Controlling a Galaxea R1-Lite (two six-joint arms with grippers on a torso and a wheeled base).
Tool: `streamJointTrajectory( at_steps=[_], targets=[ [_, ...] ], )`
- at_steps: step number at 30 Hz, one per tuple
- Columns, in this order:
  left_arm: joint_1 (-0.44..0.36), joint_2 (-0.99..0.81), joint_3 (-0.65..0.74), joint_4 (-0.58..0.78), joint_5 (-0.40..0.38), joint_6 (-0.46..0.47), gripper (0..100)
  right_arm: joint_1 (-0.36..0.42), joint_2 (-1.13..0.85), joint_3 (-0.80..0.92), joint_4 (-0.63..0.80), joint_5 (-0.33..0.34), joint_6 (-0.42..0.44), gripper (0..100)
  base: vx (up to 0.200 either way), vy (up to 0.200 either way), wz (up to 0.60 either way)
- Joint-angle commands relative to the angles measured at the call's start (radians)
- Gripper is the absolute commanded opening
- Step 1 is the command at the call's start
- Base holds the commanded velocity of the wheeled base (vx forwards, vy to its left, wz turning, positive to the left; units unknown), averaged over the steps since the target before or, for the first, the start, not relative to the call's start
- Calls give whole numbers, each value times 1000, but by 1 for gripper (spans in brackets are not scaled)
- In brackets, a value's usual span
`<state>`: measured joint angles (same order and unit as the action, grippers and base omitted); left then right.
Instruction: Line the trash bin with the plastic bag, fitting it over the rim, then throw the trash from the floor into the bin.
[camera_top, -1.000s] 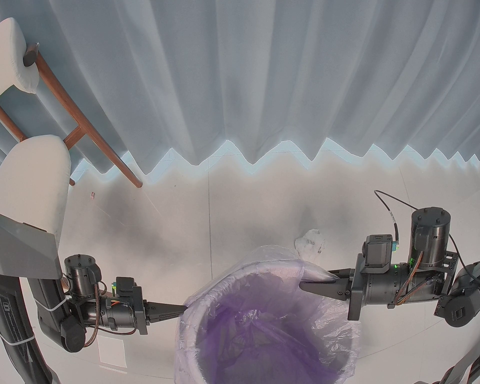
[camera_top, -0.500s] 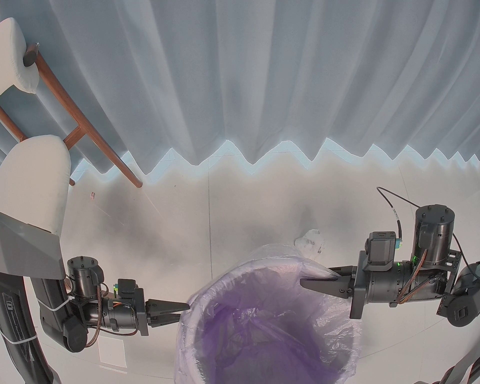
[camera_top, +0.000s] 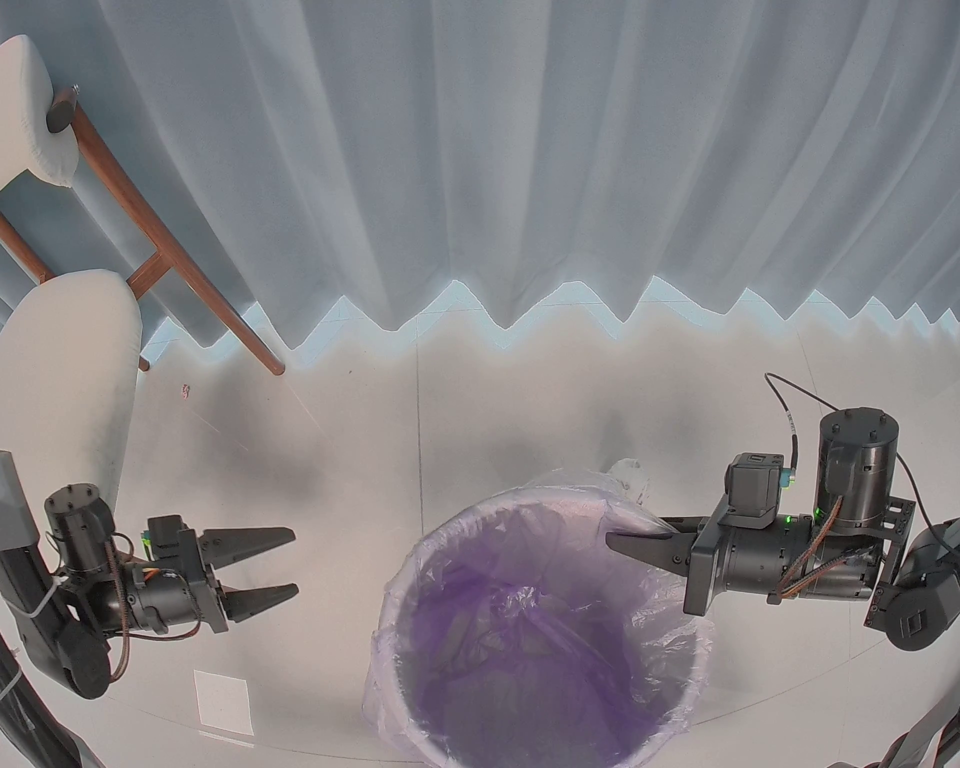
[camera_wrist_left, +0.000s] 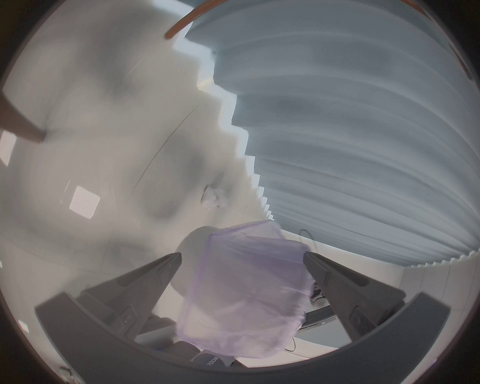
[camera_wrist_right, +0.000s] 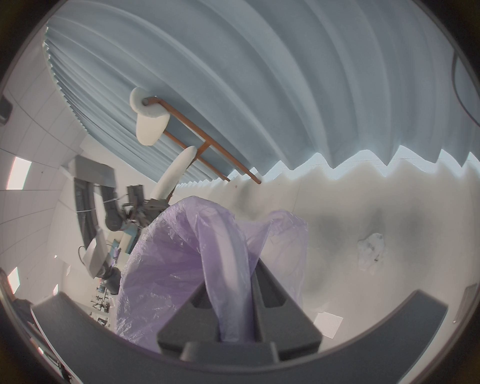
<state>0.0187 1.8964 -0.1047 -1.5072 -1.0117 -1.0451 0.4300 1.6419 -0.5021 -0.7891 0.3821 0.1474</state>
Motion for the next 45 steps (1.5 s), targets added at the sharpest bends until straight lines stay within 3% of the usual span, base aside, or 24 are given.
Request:
streamJointTrajectory(
  at_steps=[1,3,4,7,8,9,10,12,13,15,19,21,23,24,25,27,30,37,45],
  targets=[
    [3,-359,57,2,1,-55,100,1,52,-13,-2,-135,18,0,0,0,0],
    [-36,-392,53,9,1,-72,100,1,61,-18,-4,-167,20,0,0,0,0],
    [-92,-427,33,44,1,-73,100,1,76,-22,-19,-201,21,0,0,0,0],
    [-108,-439,-9,102,2,-75,100,1,88,-24,-45,-210,21,0,0,0,0],
    [-109,-447,-75,213,28,-73,100,0,107,-24,-79,-223,20,0,0,0,0],
    [-109,-448,-86,231,36,-72,100,1,110,-24,-88,-227,20,0,0,0,0],
    [-122,-451,-145,331,91,-64,100,1,125,-24,-110,-246,20,0,0,0,0],
    [-204,-448,-283,533,282,-21,100,1,153,-24,-157,-267,20,0,0,0,0],
    [-220,-448,-303,568,308,-7,100,1,156,-21,-165,-269,20,0,0,0,0],
    [-284,-458,-379,713,370,76,100,1,165,-15,-188,-270,18,0,0,0,0],
    [-381,-508,-472,1009,372,283,100,1,177,-22,-197,-285,18,0,0,0,0],
    [-399,-508,-529,1197,381,412,100,3,185,-26,-197,-316,18,0,0,0,0],
    [-402,-508,-544,1245,386,444,100,4,188,-26,-197,-325,18,0,0,0,0],
    [-410,-504,-599,1403,415,547,100,27,190,-24,-197,-345,21,0,0,0,0],
    [-416,-499,-619,1447,427,576,100,35,191,-26,-197,-353,23,0,0,0,0],
    [-427,-491,-638,1487,441,597,100,39,194,-26,-197,-361,21,0,0,0,0],
    [-513,-453,-691,1579,522,634,100,53,208,-46,-196,-370,17,0,0,0,0],
    [-677,-329,-713,1579,703,636,100,85,211,-61,-196,-370,15,0,0,0,0],
    [-674,-218,-707,1589,826,626,100,84,222,-67,-197,-368,18,0,0,0,0]
  ],
)
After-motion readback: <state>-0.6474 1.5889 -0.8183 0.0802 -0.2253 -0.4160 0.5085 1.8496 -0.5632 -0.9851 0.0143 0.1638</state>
